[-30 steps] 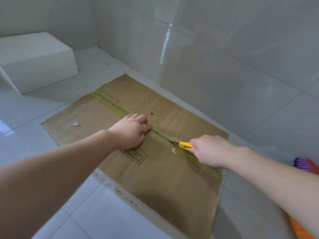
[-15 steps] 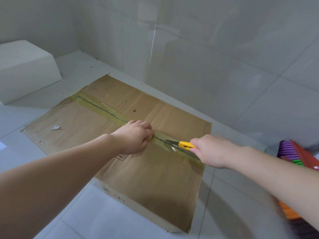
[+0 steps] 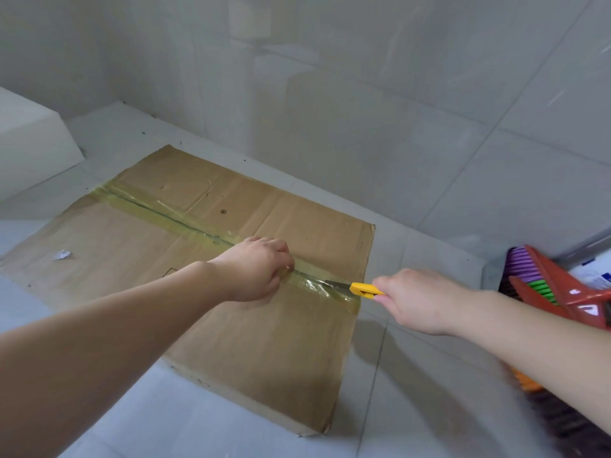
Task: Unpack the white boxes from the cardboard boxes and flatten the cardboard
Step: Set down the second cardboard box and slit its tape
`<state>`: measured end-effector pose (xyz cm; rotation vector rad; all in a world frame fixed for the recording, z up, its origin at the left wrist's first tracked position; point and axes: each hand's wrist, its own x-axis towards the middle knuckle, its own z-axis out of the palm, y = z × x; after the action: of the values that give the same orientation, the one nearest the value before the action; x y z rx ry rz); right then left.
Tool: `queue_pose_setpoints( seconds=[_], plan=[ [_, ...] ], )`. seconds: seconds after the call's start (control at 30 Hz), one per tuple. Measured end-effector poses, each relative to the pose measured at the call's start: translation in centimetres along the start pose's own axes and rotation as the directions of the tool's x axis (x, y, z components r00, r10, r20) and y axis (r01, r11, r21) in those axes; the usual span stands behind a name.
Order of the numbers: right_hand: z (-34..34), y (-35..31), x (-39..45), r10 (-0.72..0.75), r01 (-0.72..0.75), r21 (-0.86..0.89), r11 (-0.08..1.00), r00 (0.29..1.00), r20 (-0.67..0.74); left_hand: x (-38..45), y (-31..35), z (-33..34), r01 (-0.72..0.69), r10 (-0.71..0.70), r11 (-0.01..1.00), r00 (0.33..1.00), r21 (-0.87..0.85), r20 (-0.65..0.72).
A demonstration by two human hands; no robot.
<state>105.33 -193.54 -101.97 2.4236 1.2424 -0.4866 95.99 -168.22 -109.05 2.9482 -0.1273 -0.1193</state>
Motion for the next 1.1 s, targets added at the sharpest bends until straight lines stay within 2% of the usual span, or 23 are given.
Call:
queue_pose_setpoints(
  seconds=[0.27, 0.83, 1.1],
  plan=[
    [1.8, 1.9, -2.3, 0.024, -0.024, 0.014, 1.0, 1.0, -0.005, 1.9, 3.0, 0.1, -0.059, 0.059, 0.998, 0.998, -0.004, 0.021],
    [3.9, 4.4, -4.6, 0.033, -0.033, -0.018, 0.999, 0.999, -0.023, 3.6, 6.8, 0.0, -0.057, 0.062, 0.997, 0.991, -0.045, 0.118],
    [3.8, 5.8, -3.3, 0.112, -0.092, 0.135, 0.987, 0.983, -0.144, 3.6, 7.6, -0.2, 0.021, 0.0, 0.994, 0.983, -0.111, 0.186]
  ],
)
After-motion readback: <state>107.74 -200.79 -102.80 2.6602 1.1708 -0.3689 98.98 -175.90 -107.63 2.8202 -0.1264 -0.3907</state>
